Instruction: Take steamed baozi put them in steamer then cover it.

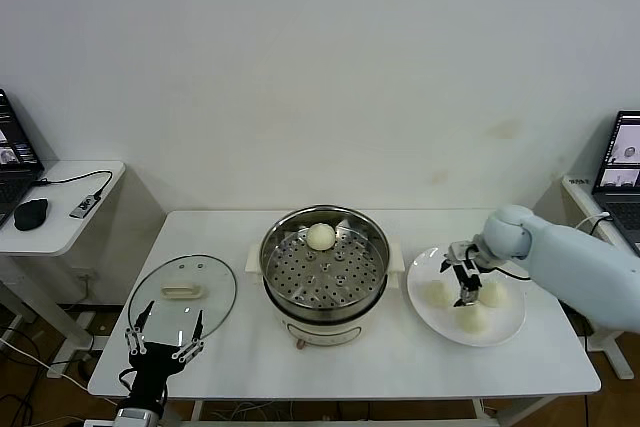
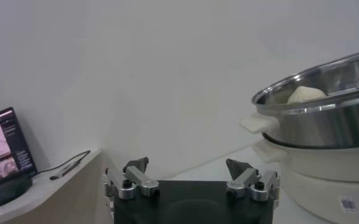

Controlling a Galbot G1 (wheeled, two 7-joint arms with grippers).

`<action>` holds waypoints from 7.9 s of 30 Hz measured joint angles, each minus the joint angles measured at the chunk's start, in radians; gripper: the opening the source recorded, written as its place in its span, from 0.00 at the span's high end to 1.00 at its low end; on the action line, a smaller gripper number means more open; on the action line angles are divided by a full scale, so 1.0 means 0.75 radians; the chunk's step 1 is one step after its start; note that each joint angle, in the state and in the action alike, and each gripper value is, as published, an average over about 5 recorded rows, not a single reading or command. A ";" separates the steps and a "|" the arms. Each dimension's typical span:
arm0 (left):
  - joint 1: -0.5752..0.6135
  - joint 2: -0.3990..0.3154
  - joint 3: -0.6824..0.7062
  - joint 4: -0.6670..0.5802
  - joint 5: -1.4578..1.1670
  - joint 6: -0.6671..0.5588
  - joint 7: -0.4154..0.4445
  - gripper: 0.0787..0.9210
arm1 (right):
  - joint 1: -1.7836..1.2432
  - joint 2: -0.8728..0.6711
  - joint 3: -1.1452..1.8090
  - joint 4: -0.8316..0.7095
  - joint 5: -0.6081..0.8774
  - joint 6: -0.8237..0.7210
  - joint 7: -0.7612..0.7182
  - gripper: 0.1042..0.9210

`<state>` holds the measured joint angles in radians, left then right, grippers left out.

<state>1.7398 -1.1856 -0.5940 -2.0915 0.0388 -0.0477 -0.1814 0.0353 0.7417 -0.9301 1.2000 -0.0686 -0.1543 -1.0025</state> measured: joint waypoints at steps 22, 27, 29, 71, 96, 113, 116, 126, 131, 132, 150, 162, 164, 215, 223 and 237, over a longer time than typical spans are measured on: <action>-0.002 -0.007 -0.005 0.002 -0.004 -0.005 -0.002 0.12 | -0.046 0.048 0.053 -0.065 -0.037 -0.034 0.006 0.42; -0.005 0.000 -0.005 -0.006 -0.005 -0.004 -0.002 0.12 | 0.010 0.007 0.030 -0.019 0.002 -0.058 -0.006 0.41; -0.007 0.003 -0.005 -0.009 -0.006 -0.004 -0.001 0.12 | 0.050 -0.016 0.011 0.009 0.030 -0.073 -0.012 0.41; -0.035 -0.003 -0.035 -0.002 0.005 -0.028 -0.017 0.12 | 0.810 0.605 -0.539 0.201 0.990 -0.661 0.293 0.40; -0.012 -0.009 -0.058 -0.001 0.014 -0.063 -0.024 0.12 | 0.578 0.849 -0.521 -0.009 0.967 -0.729 0.381 0.39; -0.012 -0.003 -0.060 -0.007 0.016 -0.068 -0.027 0.12 | 0.661 0.793 -0.497 0.023 0.914 -0.714 0.253 0.12; -0.016 0.002 -0.060 -0.008 0.015 -0.067 -0.026 0.12 | 0.723 0.738 -0.509 0.068 0.891 -0.692 0.182 0.12; -0.020 0.018 -0.034 -0.007 0.013 -0.066 -0.025 0.12 | 0.902 0.406 -0.552 0.294 0.742 -0.544 -0.041 0.12; -0.022 0.022 -0.021 -0.001 0.018 -0.066 -0.025 0.12 | 0.925 0.192 -0.560 0.400 0.638 -0.452 -0.108 0.12; -0.022 0.022 -0.019 0.001 0.019 -0.066 -0.025 0.12 | 0.923 0.150 -0.560 0.418 0.616 -0.434 -0.116 0.12; -0.006 0.004 -0.019 0.011 0.048 -0.059 -0.025 0.12 | 0.530 -0.327 -0.315 0.507 0.203 -0.207 -0.139 0.12; 0.017 -0.013 -0.030 0.013 0.063 -0.059 -0.024 0.12 | 0.135 -0.372 -0.048 0.438 0.010 -0.148 -0.108 0.12; 0.019 -0.016 -0.031 0.013 0.065 -0.059 -0.024 0.12 | 0.085 -0.368 -0.015 0.421 -0.011 -0.141 -0.102 0.12; 0.010 -0.019 -0.027 0.007 0.066 -0.062 -0.025 0.12 | 0.129 -0.316 0.020 0.366 0.080 -0.207 -0.107 0.43; 0.004 -0.006 -0.025 0.003 0.062 -0.062 -0.026 0.12 | 0.479 -0.256 -0.158 0.379 0.224 -0.187 -0.114 0.43; 0.006 -0.021 -0.051 0.000 0.062 -0.070 -0.033 0.12 | 0.847 0.071 -0.432 0.430 0.417 -0.035 -0.057 0.42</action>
<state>1.7440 -1.2013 -0.6324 -2.0914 0.0850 -0.1004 -0.2060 0.6702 0.7950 -1.2540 1.5227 0.2440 -0.1805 -1.0454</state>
